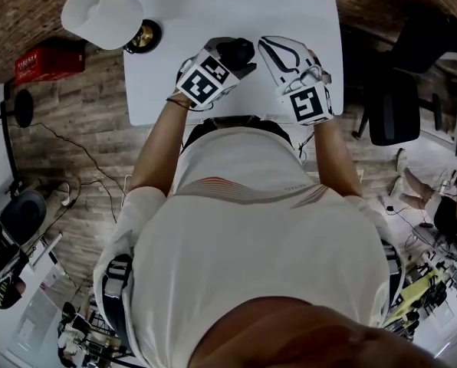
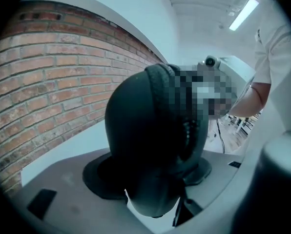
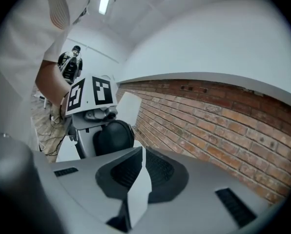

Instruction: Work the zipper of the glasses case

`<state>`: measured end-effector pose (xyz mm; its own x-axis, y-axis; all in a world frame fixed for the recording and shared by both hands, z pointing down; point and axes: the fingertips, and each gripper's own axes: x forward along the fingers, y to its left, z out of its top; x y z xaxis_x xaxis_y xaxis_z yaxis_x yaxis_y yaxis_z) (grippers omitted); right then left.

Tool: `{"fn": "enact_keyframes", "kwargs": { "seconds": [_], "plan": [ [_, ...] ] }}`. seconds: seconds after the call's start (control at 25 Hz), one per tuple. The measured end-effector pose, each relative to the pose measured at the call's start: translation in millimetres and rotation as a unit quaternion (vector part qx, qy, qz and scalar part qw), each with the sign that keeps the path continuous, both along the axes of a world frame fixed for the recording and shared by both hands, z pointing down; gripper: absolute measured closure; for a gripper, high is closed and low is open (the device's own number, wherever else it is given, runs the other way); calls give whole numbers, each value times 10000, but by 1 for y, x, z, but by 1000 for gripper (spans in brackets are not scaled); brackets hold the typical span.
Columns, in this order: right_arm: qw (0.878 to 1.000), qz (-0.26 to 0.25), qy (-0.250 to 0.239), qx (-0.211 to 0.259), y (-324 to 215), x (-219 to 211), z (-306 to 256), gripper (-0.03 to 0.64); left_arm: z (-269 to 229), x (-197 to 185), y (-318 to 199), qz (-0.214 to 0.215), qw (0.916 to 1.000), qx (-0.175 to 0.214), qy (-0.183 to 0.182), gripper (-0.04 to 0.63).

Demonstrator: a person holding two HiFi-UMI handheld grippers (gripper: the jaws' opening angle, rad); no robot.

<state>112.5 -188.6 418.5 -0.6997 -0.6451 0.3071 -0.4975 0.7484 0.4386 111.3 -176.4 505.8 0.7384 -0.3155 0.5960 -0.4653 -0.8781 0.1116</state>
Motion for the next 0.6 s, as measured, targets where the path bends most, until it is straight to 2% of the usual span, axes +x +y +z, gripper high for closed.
{"fn": "enact_keyframes", "kwargs": {
  "seconds": [0.12,0.28,0.36,0.44,0.52,0.6],
  "plan": [
    [9974,565,-233,-390,-18,13,6,545,-22,-14,-21,-668,9964,441,292,327],
    [9850,1279,-635,-971,-39,34,21,551,-53,-37,-42,-1498,9802,1119,644,326],
    [9764,1551,-885,-1217,-46,43,26,557,-70,-50,-47,-1875,9681,1407,883,327],
    [9690,1753,-1101,-1351,-50,52,27,565,-88,-65,-49,-2260,9523,1708,1131,325],
    [9647,1887,-1247,-1348,-52,58,24,565,-101,-82,-50,-2646,9342,2005,1305,327],
    [9628,1997,-1336,-1237,-53,63,20,565,-106,-97,-50,-2943,9196,2200,1391,325]
  ]
}}
